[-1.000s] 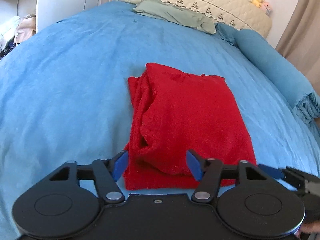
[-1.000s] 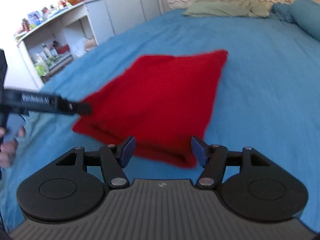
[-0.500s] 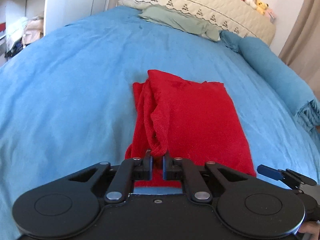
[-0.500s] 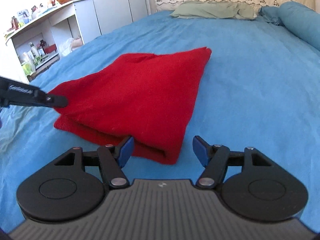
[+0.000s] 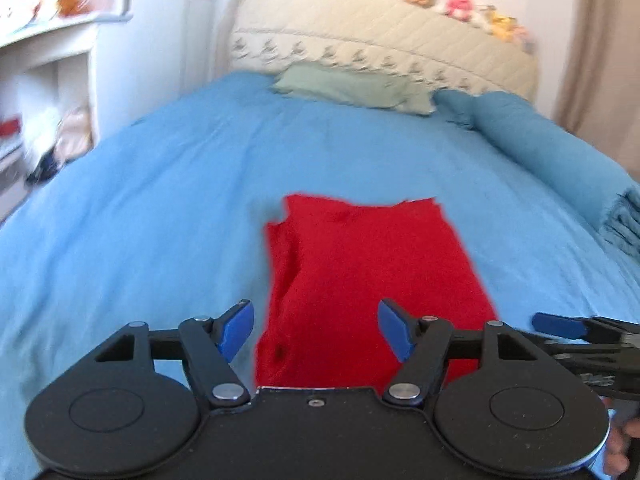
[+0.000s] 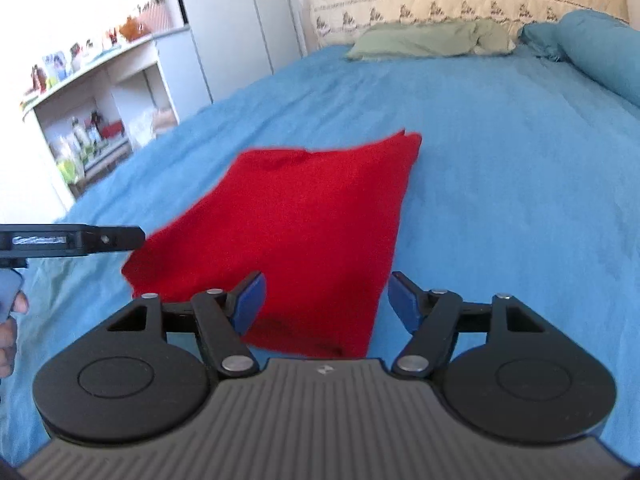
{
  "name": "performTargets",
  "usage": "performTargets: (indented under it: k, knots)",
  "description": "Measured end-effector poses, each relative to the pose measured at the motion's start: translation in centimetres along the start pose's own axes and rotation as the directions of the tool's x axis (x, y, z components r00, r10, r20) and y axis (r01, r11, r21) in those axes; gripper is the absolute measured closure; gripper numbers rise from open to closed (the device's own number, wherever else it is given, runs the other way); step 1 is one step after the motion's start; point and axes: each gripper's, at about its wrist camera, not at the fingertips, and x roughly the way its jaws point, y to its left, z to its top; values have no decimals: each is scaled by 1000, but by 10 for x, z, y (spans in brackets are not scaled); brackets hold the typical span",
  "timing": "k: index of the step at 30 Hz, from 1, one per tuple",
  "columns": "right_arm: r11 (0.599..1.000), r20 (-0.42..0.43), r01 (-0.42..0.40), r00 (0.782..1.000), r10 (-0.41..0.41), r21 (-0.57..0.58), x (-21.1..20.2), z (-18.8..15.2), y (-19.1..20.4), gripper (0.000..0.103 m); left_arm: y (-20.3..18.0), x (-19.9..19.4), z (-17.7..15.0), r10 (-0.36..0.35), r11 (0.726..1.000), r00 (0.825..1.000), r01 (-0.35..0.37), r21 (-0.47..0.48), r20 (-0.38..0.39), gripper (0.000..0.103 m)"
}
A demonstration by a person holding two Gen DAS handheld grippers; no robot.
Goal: Fold small clothes
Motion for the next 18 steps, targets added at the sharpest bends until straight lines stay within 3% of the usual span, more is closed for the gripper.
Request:
performTargets:
  k: [5,7,11,14,16,18]
  knots:
    - [996,-67,82,994,-83,-21,29,-5,-2,17,-17,45,-8,-44,998,995,48,48,-87,34]
    - [993,-121,119,985,-121,-25,41,-12,-5,17,-16,62,-20,-20,997,990,30,74,-136,40]
    - [995,-128,100,987,-101,-15,45,-18,-10,16,-10,61,-27,-21,997,991,31,72,-132,40]
    - [997,-138,78,987,-81,-25,44,-10,-12,16,-9,48,-8,-18,998,993,25,59,-113,38]
    - [999,-152,43,987,-45,-16,37,5,-15,15,-4,34,19,-33,995,998,39,93,-57,19]
    - [1000,-162,-16,987,16,-3,27,30,-19,0,1,26,48,-44,990,999,47,130,-24,0]
